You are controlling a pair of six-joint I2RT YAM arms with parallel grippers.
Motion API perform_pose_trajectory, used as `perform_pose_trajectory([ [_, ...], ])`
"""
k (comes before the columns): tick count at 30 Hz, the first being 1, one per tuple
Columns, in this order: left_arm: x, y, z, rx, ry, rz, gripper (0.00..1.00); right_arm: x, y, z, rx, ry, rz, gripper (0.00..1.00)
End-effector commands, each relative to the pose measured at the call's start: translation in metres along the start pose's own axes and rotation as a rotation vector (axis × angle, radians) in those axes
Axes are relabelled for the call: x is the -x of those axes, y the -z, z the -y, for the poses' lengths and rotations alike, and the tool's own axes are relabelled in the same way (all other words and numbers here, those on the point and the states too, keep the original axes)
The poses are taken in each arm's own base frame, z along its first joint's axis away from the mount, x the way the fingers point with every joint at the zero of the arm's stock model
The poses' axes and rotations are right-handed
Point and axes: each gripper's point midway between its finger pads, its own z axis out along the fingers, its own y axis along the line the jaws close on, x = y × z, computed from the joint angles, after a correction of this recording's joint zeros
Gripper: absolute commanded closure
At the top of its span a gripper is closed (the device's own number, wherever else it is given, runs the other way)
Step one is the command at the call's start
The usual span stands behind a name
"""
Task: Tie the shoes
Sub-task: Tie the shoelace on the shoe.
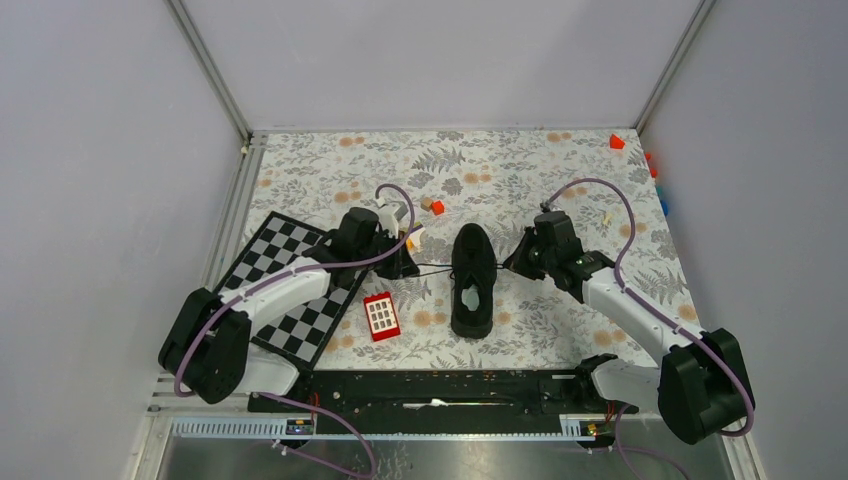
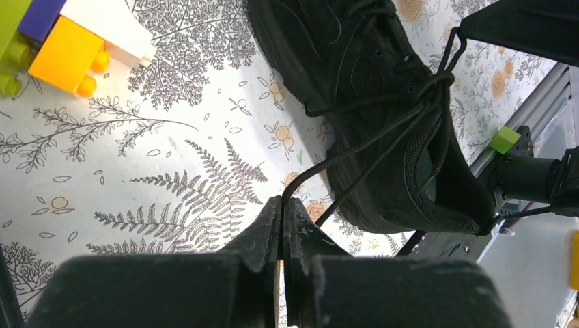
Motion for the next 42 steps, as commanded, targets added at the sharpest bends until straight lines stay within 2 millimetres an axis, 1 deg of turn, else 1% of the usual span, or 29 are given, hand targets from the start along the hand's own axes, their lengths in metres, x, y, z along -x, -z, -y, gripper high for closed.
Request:
perform_pose_trajectory([
  [1, 0.009, 0.008, 0.004, 0.005, -0.028, 0.032, 1.00, 0.002, 0.001, 0.013, -0.050, 0.015, 0.022, 1.00],
  [8, 0.024, 0.012, 0.008, 0.014, -0.048, 0.076, 1.00, 0.001, 0.000, 0.018, -0.056, 0.007, 0.024, 1.00],
  [11, 0.030, 0.014, 0.010, 0.010, -0.058, 0.094, 1.00, 0.004, 0.000, 0.018, -0.052, 0.004, 0.030, 1.00],
  [14, 0.038, 0.012, 0.018, -0.022, -0.075, 0.096, 1.00, 0.008, 0.001, 0.007, -0.007, 0.011, 0.032, 1.00],
  [17, 0.047, 0.008, 0.030, -0.063, -0.078, 0.086, 1.00, 0.015, 0.005, -0.013, 0.076, 0.029, 0.034, 1.00],
  [18, 0.048, 0.006, 0.033, -0.069, -0.086, 0.086, 1.00, 0.016, 0.007, -0.019, 0.099, 0.048, 0.024, 0.97],
  [19, 0.051, 0.006, 0.036, -0.072, -0.094, 0.090, 1.00, 0.018, 0.010, -0.023, 0.107, 0.058, 0.021, 0.80],
  [20, 0.052, 0.005, 0.037, -0.073, -0.098, 0.089, 1.00, 0.019, 0.013, -0.024, 0.108, 0.065, 0.022, 0.66],
  [21, 0.053, 0.004, 0.038, -0.076, -0.103, 0.089, 1.00, 0.021, 0.016, -0.024, 0.105, 0.070, 0.032, 0.58],
  [22, 0.056, 0.003, 0.040, -0.079, -0.107, 0.091, 1.00, 0.023, 0.020, -0.024, 0.105, 0.074, 0.045, 0.55],
  [25, 0.059, 0.000, 0.043, -0.092, -0.111, 0.084, 1.00, 0.026, 0.034, -0.026, 0.109, 0.061, 0.072, 0.51],
  [28, 0.059, -0.002, 0.047, -0.104, -0.119, 0.080, 1.00, 0.021, 0.045, -0.036, 0.171, 0.009, 0.075, 0.50],
  [31, 0.058, -0.003, 0.049, -0.110, -0.120, 0.079, 1.00, 0.009, 0.051, -0.055, 0.226, 0.008, 0.058, 0.49],
  [33, 0.057, -0.002, 0.048, -0.109, -0.119, 0.076, 1.00, -0.003, 0.049, -0.068, 0.238, 0.034, 0.026, 0.48],
  [35, 0.056, -0.002, 0.048, -0.108, -0.118, 0.076, 1.00, -0.014, 0.044, -0.078, 0.254, 0.056, -0.018, 0.45],
  [37, 0.055, -0.001, 0.049, -0.112, -0.119, 0.076, 1.00, -0.023, 0.038, -0.082, 0.248, 0.073, -0.048, 0.44],
  [39, 0.054, -0.001, 0.050, -0.115, -0.118, 0.074, 1.00, -0.026, 0.033, -0.084, 0.242, 0.076, -0.061, 0.46],
  [42, 0.055, 0.000, 0.050, -0.114, -0.122, 0.078, 1.00, -0.029, 0.030, -0.089, 0.251, 0.082, -0.072, 0.55],
])
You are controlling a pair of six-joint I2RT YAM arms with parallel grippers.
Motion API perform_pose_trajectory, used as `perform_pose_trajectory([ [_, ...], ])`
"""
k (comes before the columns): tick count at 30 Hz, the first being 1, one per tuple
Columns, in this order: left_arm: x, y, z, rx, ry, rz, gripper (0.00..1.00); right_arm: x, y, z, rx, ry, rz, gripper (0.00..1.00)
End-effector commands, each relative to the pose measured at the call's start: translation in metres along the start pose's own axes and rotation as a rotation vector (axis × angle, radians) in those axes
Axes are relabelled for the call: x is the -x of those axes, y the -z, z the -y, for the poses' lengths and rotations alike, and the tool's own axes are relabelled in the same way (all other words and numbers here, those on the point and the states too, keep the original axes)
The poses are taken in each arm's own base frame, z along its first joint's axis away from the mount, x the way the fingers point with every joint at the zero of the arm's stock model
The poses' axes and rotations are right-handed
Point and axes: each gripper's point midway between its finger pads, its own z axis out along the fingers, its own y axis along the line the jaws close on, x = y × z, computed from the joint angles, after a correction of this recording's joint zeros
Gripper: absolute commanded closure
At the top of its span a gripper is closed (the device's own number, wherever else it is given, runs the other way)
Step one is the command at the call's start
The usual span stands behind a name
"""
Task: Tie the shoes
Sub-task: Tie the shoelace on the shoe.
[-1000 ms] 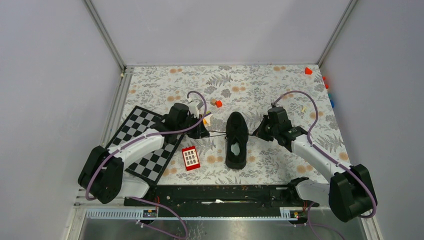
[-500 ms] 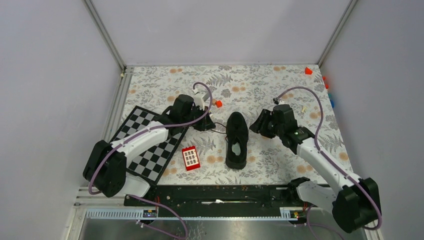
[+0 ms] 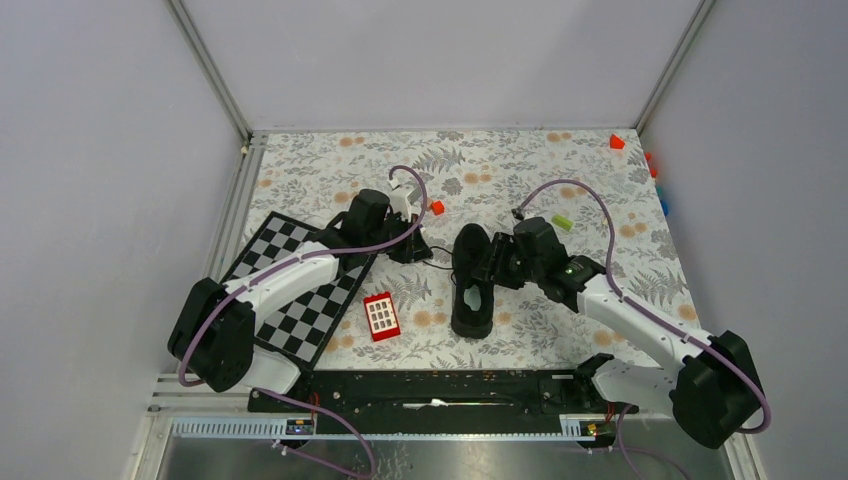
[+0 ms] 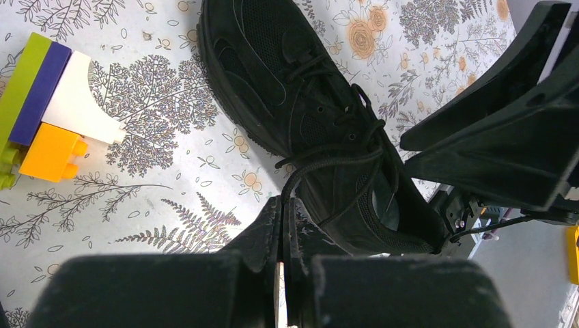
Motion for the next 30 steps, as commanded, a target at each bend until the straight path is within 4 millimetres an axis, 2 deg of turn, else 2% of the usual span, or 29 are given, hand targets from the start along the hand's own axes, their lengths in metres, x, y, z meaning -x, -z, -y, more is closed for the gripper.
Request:
perform_pose_trajectory([
  [1, 0.021, 0.004, 0.016, -0.047, -0.050, 0.057, 1.00, 0.014, 0.000, -0.026, 0.064, 0.001, 0.030, 0.57],
  [4, 0.022, 0.004, 0.015, -0.045, -0.050, 0.059, 1.00, 0.010, -0.003, -0.032, 0.079, 0.012, 0.013, 0.57],
  [14, 0.020, 0.002, 0.015, -0.046, -0.045, 0.052, 1.00, 0.009, -0.004, -0.034, 0.087, 0.001, 0.026, 0.57],
  [18, 0.021, 0.001, 0.016, -0.051, -0.043, 0.054, 1.00, 0.005, -0.010, -0.036, 0.091, 0.009, -0.006, 0.57],
  [20, 0.021, 0.001, 0.016, -0.052, -0.044, 0.053, 1.00, 0.002, -0.013, -0.035, 0.087, 0.009, -0.018, 0.62],
  [22, 0.021, 0.002, 0.016, -0.053, -0.044, 0.053, 1.00, 0.002, -0.012, -0.034, 0.089, 0.009, -0.016, 0.72],
  [26, 0.021, 0.001, 0.017, -0.056, -0.046, 0.054, 1.00, 0.002, -0.009, -0.034, 0.092, 0.022, -0.008, 0.81],
  [27, 0.021, 0.001, 0.017, -0.056, -0.046, 0.054, 1.00, 0.002, -0.009, -0.033, 0.091, 0.024, -0.009, 0.85],
  [29, 0.022, 0.001, 0.017, -0.056, -0.047, 0.056, 1.00, 0.001, -0.005, -0.034, 0.099, 0.027, -0.003, 1.00],
  [30, 0.021, 0.001, 0.017, -0.055, -0.046, 0.054, 1.00, 0.002, -0.003, -0.035, 0.106, 0.029, 0.001, 1.00],
])
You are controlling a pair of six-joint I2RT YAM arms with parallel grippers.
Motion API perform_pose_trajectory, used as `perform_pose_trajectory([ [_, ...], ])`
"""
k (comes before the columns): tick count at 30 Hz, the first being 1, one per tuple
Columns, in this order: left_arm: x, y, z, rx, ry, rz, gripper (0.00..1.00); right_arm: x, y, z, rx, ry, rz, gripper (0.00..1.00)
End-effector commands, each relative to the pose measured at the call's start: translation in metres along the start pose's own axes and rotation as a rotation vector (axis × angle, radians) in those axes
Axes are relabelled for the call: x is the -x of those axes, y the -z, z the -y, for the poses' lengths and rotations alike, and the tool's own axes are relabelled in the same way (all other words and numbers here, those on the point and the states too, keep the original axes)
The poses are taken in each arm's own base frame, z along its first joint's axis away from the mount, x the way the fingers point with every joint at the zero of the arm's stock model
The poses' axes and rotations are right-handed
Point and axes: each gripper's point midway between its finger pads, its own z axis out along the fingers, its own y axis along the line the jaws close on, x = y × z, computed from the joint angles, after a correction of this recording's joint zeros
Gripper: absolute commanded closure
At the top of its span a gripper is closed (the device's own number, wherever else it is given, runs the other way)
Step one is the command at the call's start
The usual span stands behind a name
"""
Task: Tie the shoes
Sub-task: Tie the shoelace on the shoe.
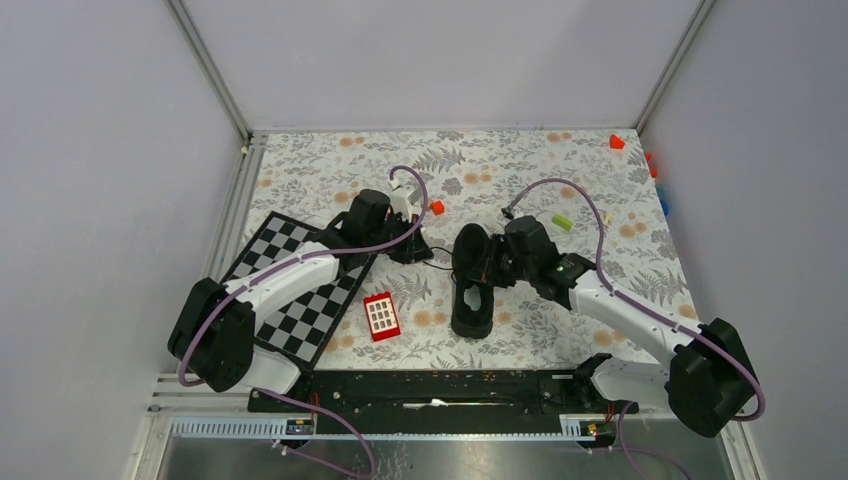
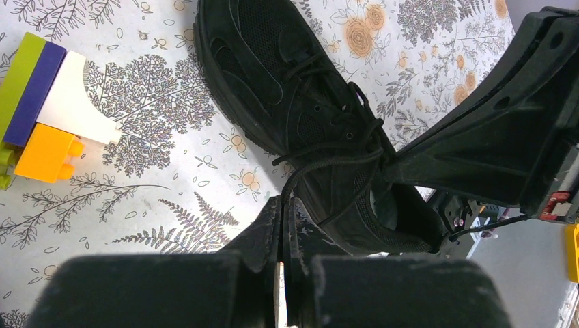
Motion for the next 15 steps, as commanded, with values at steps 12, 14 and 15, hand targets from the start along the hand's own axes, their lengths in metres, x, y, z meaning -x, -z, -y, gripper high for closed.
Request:
perform_pose_trajectory([
  [12, 0.020, 0.001, 0.014, -0.045, -0.043, 0.055, 1.00, -0.005, 0.016, -0.052, 0.156, 0.064, -0.008, 1.00],
  [14, 0.020, 0.001, 0.014, -0.046, -0.042, 0.054, 1.00, -0.009, 0.014, -0.058, 0.169, 0.073, -0.022, 1.00],
  [15, 0.020, 0.001, 0.014, -0.046, -0.044, 0.053, 1.00, -0.011, 0.013, -0.061, 0.176, 0.077, -0.028, 1.00],
])
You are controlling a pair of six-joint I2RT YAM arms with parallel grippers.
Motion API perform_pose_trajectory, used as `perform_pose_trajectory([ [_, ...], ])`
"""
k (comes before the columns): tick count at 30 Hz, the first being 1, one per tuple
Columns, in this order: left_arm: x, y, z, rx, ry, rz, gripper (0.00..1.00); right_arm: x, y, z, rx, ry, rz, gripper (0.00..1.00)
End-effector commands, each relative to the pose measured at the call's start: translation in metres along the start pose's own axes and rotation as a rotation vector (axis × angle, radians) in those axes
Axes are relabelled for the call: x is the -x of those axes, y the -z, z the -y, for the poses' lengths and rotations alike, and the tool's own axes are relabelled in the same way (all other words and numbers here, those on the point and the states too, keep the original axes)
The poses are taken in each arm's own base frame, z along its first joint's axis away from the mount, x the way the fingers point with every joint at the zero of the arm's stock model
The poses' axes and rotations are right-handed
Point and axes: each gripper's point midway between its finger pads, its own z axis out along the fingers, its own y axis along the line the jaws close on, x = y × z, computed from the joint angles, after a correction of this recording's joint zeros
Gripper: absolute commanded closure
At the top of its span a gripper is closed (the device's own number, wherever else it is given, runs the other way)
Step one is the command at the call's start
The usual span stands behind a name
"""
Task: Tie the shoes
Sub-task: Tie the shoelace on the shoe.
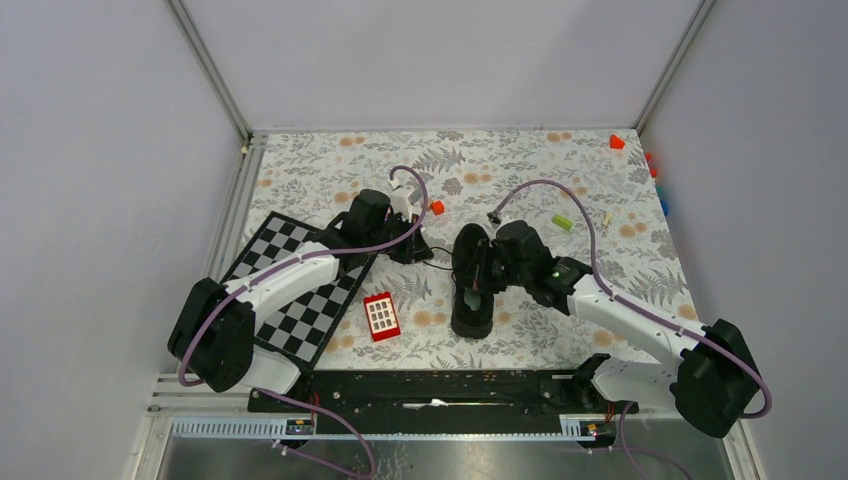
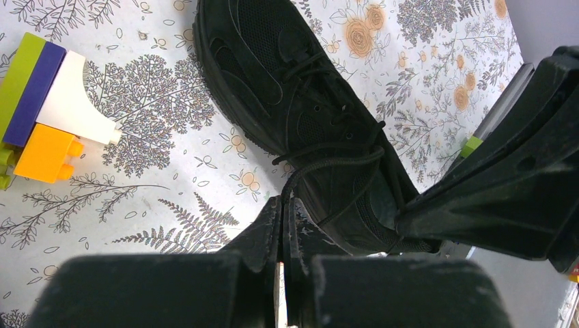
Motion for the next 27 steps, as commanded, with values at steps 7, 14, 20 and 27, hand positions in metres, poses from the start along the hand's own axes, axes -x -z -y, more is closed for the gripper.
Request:
perform_pose_trajectory([
  [7, 0.020, 0.001, 0.014, -0.044, -0.043, 0.053, 1.00, 0.007, -0.005, -0.039, 0.090, 0.035, 0.010, 1.00],
  [14, 0.019, 0.001, 0.014, -0.045, -0.044, 0.050, 1.00, 0.031, 0.011, -0.027, -0.016, 0.105, 0.109, 0.43],
  [20, 0.018, 0.001, 0.014, -0.047, -0.042, 0.047, 1.00, 0.070, 0.031, 0.005, -0.128, 0.064, 0.251, 0.44],
  [27, 0.017, 0.002, 0.015, -0.047, -0.040, 0.029, 1.00, 0.085, 0.020, 0.046, -0.254, -0.144, 0.150, 0.48],
])
